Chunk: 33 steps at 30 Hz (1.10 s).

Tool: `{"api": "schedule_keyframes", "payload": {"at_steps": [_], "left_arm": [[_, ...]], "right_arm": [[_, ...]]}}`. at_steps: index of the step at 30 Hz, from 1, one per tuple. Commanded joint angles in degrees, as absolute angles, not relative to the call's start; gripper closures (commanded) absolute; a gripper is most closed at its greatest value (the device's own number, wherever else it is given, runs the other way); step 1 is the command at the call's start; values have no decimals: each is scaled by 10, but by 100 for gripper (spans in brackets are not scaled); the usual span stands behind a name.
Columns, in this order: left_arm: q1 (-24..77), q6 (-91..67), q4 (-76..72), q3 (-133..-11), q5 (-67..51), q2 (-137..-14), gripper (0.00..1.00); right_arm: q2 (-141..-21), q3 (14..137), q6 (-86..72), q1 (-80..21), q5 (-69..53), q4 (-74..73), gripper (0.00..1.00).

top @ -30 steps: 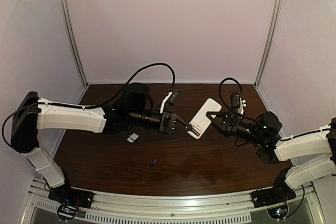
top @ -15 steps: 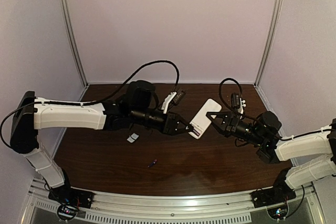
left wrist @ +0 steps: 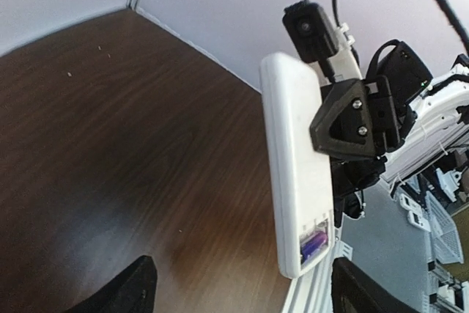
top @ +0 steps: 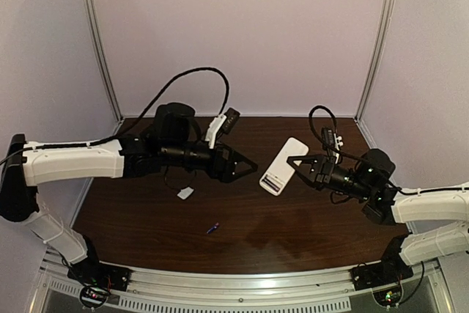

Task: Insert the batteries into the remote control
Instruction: Load the battery into the battery compartment, then press the battery in the battery compartment.

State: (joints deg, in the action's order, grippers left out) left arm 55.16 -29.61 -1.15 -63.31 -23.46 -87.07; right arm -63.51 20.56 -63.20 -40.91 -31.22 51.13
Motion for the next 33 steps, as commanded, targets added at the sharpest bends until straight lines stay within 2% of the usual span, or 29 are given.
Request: {"api": "schedule_keyframes", "payload": {"at_steps": [1,5,8,10,23,33], "left_arm": [[550,-158,-18,-603,-180,-794,13],[614,53,-32,-547,-80,-748,13],[688,201,-16,-537,31,-757,17],[719,257,-6,-540,65,-772,21],[761,393,-38,-555,117,-825,32],[763,423,-66,-568,135,-847,42]], "right_arm": [[-625,227,-617,-413,-318,440,100],[-627,242,-627,-413,-315,403,100],[-631,249,-639,-414,-313,383,100],[-638,250,-650,-414,-313,382,100],[-658,239,-741,-427,-296,410,100],[-654,225,-806,-434,-274,417,100]]}}
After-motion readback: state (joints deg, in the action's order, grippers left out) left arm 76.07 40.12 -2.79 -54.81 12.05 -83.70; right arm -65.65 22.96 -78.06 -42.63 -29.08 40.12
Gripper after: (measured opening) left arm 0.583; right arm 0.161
